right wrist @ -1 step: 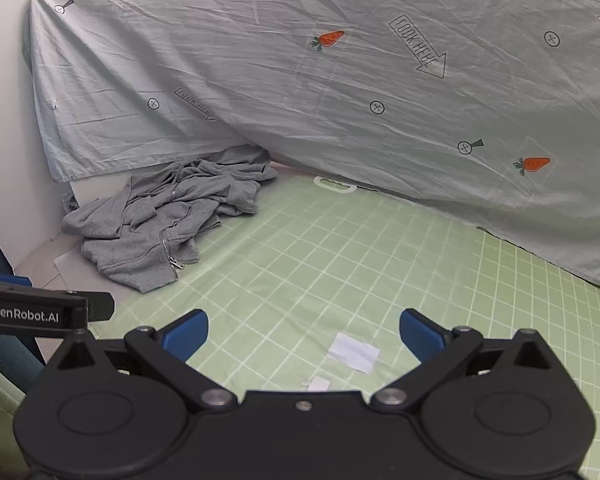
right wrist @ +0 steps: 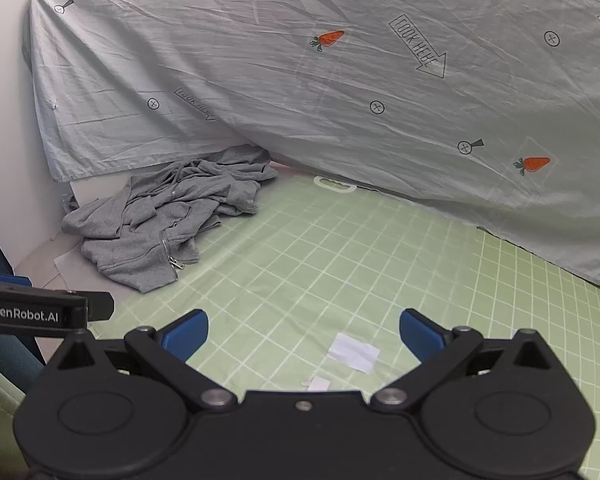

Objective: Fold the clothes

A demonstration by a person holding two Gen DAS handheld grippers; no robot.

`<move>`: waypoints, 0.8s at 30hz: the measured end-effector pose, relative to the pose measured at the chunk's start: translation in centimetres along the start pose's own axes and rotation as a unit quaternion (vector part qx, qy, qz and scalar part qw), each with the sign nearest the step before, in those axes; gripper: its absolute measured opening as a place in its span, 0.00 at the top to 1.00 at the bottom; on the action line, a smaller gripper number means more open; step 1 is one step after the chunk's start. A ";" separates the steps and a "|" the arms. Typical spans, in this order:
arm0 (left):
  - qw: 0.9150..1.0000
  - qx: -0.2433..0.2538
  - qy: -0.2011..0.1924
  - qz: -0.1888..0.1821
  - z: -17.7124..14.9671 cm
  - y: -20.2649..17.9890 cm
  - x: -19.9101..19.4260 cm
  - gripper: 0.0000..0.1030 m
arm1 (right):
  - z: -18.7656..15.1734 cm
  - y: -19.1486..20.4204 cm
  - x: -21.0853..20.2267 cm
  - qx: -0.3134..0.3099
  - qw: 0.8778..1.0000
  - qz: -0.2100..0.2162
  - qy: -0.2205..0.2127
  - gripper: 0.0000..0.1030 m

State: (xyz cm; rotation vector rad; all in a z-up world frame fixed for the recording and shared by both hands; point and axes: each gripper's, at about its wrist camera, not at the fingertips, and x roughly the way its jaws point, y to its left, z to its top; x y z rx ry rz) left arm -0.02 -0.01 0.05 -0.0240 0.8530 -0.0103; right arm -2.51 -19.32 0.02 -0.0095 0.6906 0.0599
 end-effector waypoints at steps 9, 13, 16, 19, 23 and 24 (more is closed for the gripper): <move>1.000 0.001 -0.001 -0.002 0.1 0.2 0.0 0.00 | -0.3 -0.1 0.1 -0.001 1.000 -0.004 -0.002 0.00; 1.000 0.001 0.000 -0.002 0.1 0.3 -0.1 0.00 | -0.4 -0.2 0.0 0.001 1.000 -0.003 -0.002 0.00; 1.000 0.001 0.000 -0.002 0.1 0.5 -0.1 0.00 | -0.4 -0.2 -0.1 0.002 1.000 -0.004 -0.003 0.00; 1.000 0.002 0.000 -0.001 0.1 0.5 -0.1 0.00 | -0.4 -0.2 -0.1 0.002 1.000 -0.005 -0.003 0.00; 1.000 0.002 0.000 -0.002 0.0 0.5 -0.1 0.00 | -0.4 -0.1 -0.1 0.002 1.000 -0.006 -0.003 0.00; 1.000 0.002 0.000 -0.003 0.0 0.5 -0.1 0.00 | -0.4 -0.1 -0.1 0.002 1.000 -0.006 -0.002 0.00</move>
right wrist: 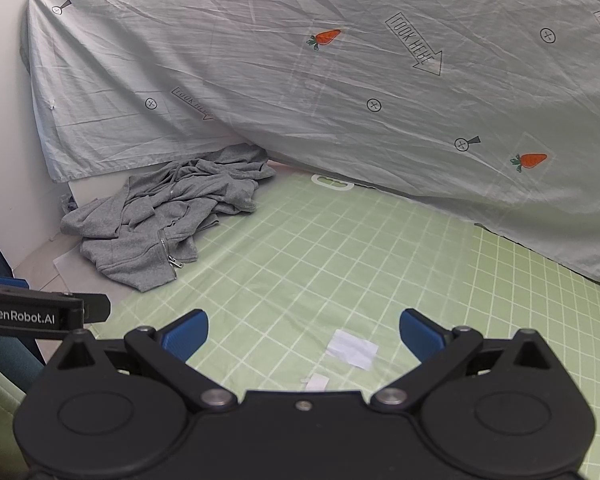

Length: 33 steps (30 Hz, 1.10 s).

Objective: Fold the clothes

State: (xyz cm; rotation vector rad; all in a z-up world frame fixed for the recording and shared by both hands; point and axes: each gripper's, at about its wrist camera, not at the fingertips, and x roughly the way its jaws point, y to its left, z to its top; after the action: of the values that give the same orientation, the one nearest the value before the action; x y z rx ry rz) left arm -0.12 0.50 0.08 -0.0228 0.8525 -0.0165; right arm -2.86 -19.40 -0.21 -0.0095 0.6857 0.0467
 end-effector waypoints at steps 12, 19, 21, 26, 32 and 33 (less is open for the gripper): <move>1.000 -0.003 0.002 0.000 -0.1 0.0 0.0 0.00 | 0.1 0.0 -0.1 -0.003 1.000 -0.001 0.001 0.00; 1.000 -0.003 0.003 -0.001 0.2 0.1 0.1 0.00 | 0.1 0.0 -0.1 -0.003 1.000 -0.002 0.001 0.00; 1.000 -0.003 0.004 -0.001 0.2 0.0 0.2 0.00 | 0.1 0.0 0.0 -0.002 1.000 -0.003 0.002 0.00; 1.000 -0.004 0.005 0.000 0.1 -0.2 0.3 0.00 | 0.2 -0.2 0.1 -0.001 1.000 -0.005 0.005 0.00; 1.000 -0.004 0.010 -0.003 0.1 -0.2 0.8 0.00 | 0.2 -0.4 0.3 0.001 1.000 -0.007 0.008 0.00; 1.000 -0.004 0.010 -0.004 0.1 -0.3 0.9 0.00 | 0.2 -0.4 0.3 0.001 1.000 -0.007 0.008 0.00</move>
State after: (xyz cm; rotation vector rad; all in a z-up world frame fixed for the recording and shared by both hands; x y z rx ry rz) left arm 0.54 0.23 -0.51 -0.0336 0.8731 -0.0204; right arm -2.46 -19.77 -0.20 -0.0134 0.7023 0.0323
